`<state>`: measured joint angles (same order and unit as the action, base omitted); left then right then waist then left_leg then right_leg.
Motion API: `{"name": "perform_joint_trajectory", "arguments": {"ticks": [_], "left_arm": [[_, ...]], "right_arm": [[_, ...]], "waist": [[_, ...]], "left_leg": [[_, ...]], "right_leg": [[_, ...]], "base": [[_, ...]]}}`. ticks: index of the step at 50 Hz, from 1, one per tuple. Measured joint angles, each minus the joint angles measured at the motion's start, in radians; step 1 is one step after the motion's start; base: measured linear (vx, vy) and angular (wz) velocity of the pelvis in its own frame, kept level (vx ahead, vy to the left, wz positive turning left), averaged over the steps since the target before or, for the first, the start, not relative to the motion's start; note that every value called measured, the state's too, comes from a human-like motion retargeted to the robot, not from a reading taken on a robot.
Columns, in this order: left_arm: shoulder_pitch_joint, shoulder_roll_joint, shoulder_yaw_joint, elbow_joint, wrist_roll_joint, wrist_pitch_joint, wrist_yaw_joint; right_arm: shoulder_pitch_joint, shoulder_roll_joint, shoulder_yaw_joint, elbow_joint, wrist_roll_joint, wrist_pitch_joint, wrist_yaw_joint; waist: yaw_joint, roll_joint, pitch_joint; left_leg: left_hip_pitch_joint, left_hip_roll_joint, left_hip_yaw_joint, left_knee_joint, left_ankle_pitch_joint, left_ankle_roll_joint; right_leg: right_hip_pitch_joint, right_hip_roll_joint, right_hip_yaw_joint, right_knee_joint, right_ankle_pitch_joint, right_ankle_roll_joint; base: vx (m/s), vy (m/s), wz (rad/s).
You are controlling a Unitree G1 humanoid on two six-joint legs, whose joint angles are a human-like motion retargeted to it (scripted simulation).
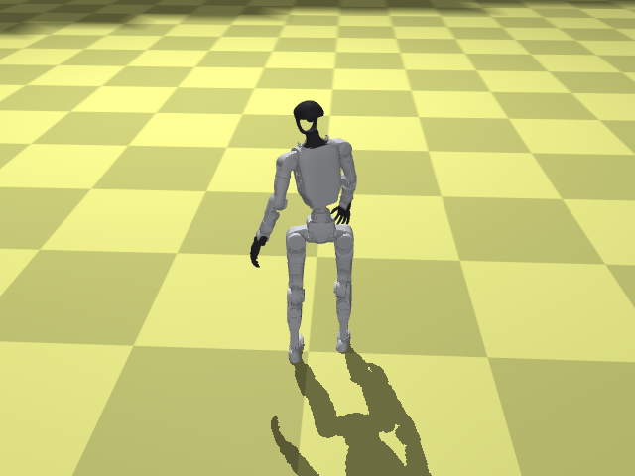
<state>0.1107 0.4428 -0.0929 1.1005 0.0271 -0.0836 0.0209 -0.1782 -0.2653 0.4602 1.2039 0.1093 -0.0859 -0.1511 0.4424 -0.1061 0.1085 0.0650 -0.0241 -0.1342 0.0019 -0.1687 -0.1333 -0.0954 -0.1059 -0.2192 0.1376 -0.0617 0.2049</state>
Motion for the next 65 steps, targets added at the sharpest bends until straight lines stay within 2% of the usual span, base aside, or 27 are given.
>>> {"name": "perform_joint_trajectory", "arguments": {"ticks": [3, 8, 10, 13, 15, 19, 21, 23, 27, 30, 33, 36, 38, 41, 45, 47, 50, 52, 57, 60, 63, 65], "left_arm": [[0.001, 0.015, -0.015, 0.017, -0.005, 0.006, -0.005], [0.063, 0.007, -0.007, 0.043, 0.019, 0.041, -0.039], [0.102, -0.001, 0.008, 0.054, 0.030, 0.050, -0.057], [0.148, -0.011, 0.043, 0.082, 0.048, 0.054, -0.076], [0.162, -0.014, 0.070, 0.108, 0.059, 0.054, -0.080], [0.164, -0.022, 0.106, 0.171, 0.069, 0.048, -0.073], [0.161, -0.025, 0.107, 0.184, 0.067, 0.050, -0.070], [0.150, -0.026, 0.098, 0.185, 0.064, 0.049, -0.070], [0.126, -0.020, 0.063, 0.151, 0.072, 0.032, -0.076], [0.097, -0.013, 0.052, 0.121, 0.070, 0.024, -0.067], [0.069, -0.010, 0.057, 0.106, 0.035, 0.014, -0.047], [0.057, -0.008, 0.059, 0.099, -0.016, -0.002, -0.032], [0.053, -0.006, 0.060, 0.098, -0.039, -0.004, -0.023], [0.057, -0.007, 0.063, 0.093, -0.038, 0.012, -0.014], [0.089, -0.024, 0.060, 0.073, -0.012, 0.042, -0.022], [0.113, -0.033, 0.058, 0.062, 0.006, 0.047, -0.034], [0.138, -0.041, 0.058, 0.050, 0.032, 0.042, -0.052], [0.140, -0.039, 0.060, 0.048, 0.046, 0.034, -0.060], [0.132, -0.043, 0.060, 0.050, 0.054, 0.013, -0.063], [0.112, -0.046, 0.042, 0.046, 0.035, 0.016, -0.057], [0.091, -0.042, 0.020, 0.035, 0.021, 0.016, -0.050], [0.071, -0.041, 0.016, 0.032, 0.019, 0.021, -0.047]], "right_arm": [[-0.008, 0.000, 0.004, 0.004, -0.003, 0.008, -0.012], [-0.024, 0.006, -0.004, 0.008, -0.019, 0.041, -0.006], [-0.024, 0.011, -0.011, 0.003, -0.019, 0.046, 0.003], [-0.020, 0.019, -0.020, -0.007, -0.019, 0.041, 0.018], [-0.019, 0.027, -0.022, -0.012, -0.020, 0.033, 0.026], [-0.010, 0.036, -0.016, -0.007, -0.023, 0.010, 0.029], [-0.003, 0.037, -0.017, -0.006, -0.015, 0.007, 0.026], [0.000, 0.037, -0.026, -0.004, 0.003, 0.003, 0.024], [0.013, 0.028, -0.053, 0.000, 0.063, -0.014, 0.026], [0.022, 0.017, -0.070, 0.002, 0.096, -0.023, 0.021], [0.027, 0.010, -0.079, 0.007, 0.102, -0.025, 0.008], [0.040, 0.008, -0.085, 0.009, 0.094, -0.022, 0.001], [0.050, 0.009, -0.095, 0.006, 0.096, -0.017, -0.003], [0.073, 0.010, -0.125, 0.001, 0.117, -0.010, -0.015], [0.130, 0.014, -0.197, 0.002, 0.173, 0.012, -0.019], [0.171, 0.018, -0.241, 0.002, 0.212, 0.015, -0.012], [0.237, 0.029, -0.302, 0.000, 0.270, 0.009, 0.009], [0.276, 0.039, -0.333, -0.002, 0.302, 0.000, 0.029], [0.373, 0.050, -0.379, -0.009, 0.354, -0.024, 0.073], [0.410, 0.044, -0.390, -0.014, 0.376, -0.024, 0.086], [0.439, 0.038, -0.396, -0.020, 0.404, -0.028, 0.094], [0.450, 0.037, -0.402, -0.020, 0.423, -0.031, 0.101]], "waist": [[0.015, -0.005, 0.000], [0.080, -0.039, 0.033], [0.106, -0.061, 0.043], [0.140, -0.082, 0.045], [0.162, -0.085, 0.038], [0.178, -0.072, 0.023], [0.167, -0.074, 0.020], [0.146, -0.074, 0.023], [0.094, -0.037, 0.023], [0.062, -0.015, 0.015], [0.034, -0.015, 0.011], [0.013, -0.030, 0.013], [0.010, -0.037, 0.015], [0.027, -0.037, 0.021], [0.062, -0.053, 0.045], [0.077, -0.066, 0.053], [0.095, -0.078, 0.051], [0.106, -0.075, 0.044], [0.108, -0.041, 0.025], [0.070, -0.027, 0.036], [0.023, 0.016, 0.048], [-0.003, 0.045, 0.051]], "left_leg": [[0.002, -0.016, 0.006, 0.029, -0.014, 0.036], [-0.064, -0.092, 0.046, 0.213, 0.019, 0.174], [-0.122, -0.127, 0.055, 0.303, -0.005, 0.191], [-0.179, -0.124, 0.099, 0.290, -0.049, 0.168], [-0.193, -0.087, 0.131, 0.196, -0.057, 0.141], [-0.166, -0.038, 0.094, -0.012, 0.107, 0.075], [-0.152, -0.030, 0.070, -0.018, 0.118, 0.061], [-0.130, -0.025, 0.055, -0.015, 0.096, 0.055], [-0.068, 0.016, 0.018, -0.036, 0.085, 0.031], [-0.038, 0.042, 0.001, -0.047, 0.077, 0.013], [-0.021, 0.038, -0.005, -0.043, 0.058, 0.003], [-0.003, 0.010, -0.008, -0.028, 0.031, 0.012], [0.007, -0.004, -0.005, -0.014, 0.014, 0.026], [0.010, -0.019, 0.016, 0.031, -0.001, 0.059], [-0.044, -0.079, 0.049, 0.185, 0.014, 0.132], [-0.095, -0.113, 0.058, 0.259, -0.008, 0.139], [-0.154, -0.116, 0.118, 0.257, -0.048, 0.120], [-0.169, -0.086, 0.169, 0.170, -0.053, 0.102], [-0.161, -0.036, 0.131, -0.007, 0.093, 0.056], [-0.136, -0.032, 0.099, 0.011, 0.066, 0.061], [-0.083, 0.002, 0.071, 0.008, 0.050, 0.047], [-0.049, 0.031, 0.057, -0.006, 0.048, 0.033]], "right_leg": [[0.008, -0.006, 0.033, 0.005, 0.004, -0.006], [0.046, -0.060, 0.073, -0.001, -0.012, 0.002], [0.057, -0.084, 0.094, -0.009, -0.011, 0.019], [0.064, -0.092, 0.114, -0.012, -0.020, 0.050], [0.069, -0.070, 0.121, -0.015, -0.030, 0.057], [0.108, -0.026, 0.115, -0.016, -0.072, 0.051], [0.124, -0.015, 0.107, -0.010, -0.086, 0.040], [0.137, -0.005, 0.103, 0.008, -0.087, 0.015], [0.123, 0.048, 0.111, 0.101, -0.109, -0.088], [0.068, 0.059, 0.058, 0.160, -0.150, -0.110], [0.033, 0.040, -0.010, 0.100, -0.148, -0.063], [0.013, 0.023, 0.002, -0.002, -0.023, -0.002], [0.004, 0.018, 0.039, -0.016, 0.039, 0.016], [0.002, 0.009, 0.071, 0.033, 0.001, 0.016], [0.028, -0.035, 0.104, 0.037, -0.011, 0.007], [0.044, -0.060, 0.118, 0.023, -0.012, 0.018], [0.061, -0.076, 0.126, 0.002, -0.018, 0.044], [0.068, -0.063, 0.125, -0.007, -0.028, 0.057], [0.105, -0.010, 0.116, -0.010, -0.071, 0.055], [0.133, 0.000, 0.100, 0.007, -0.079, 0.020], [0.132, 0.036, 0.095, 0.100, -0.073, -0.088], [0.084, 0.062, 0.095, 0.220, -0.109, -0.147]], "base": [[0.26, -0.09, -0.12], [0.26, -0.07, -0.40], [0.26, -0.03, -0.43], [0.28, 0.00, -0.38], [0.30, 0.00, -0.38], [0.32, 0.09, -0.16], [0.30, 0.08, 0.21], [0.28, 0.07, 0.40], [0.27, 0.04, 0.46], [0.26, -0.01, 0.31], [0.27, -0.06, 0.20], [0.29, -0.08, 0.12], [0.29, -0.09, -0.12], [0.28, -0.09, -0.36], [0.26, -0.05, -0.37], [0.26, -0.01, -0.26], [0.27, 0.02, -0.18], [0.27, 0.02, -0.20], [0.28, 0.06, -0.08], [0.27, 0.06, 0.36], [0.27, 0.04, 0.44], [0.27, -0.01, 0.32]]}}
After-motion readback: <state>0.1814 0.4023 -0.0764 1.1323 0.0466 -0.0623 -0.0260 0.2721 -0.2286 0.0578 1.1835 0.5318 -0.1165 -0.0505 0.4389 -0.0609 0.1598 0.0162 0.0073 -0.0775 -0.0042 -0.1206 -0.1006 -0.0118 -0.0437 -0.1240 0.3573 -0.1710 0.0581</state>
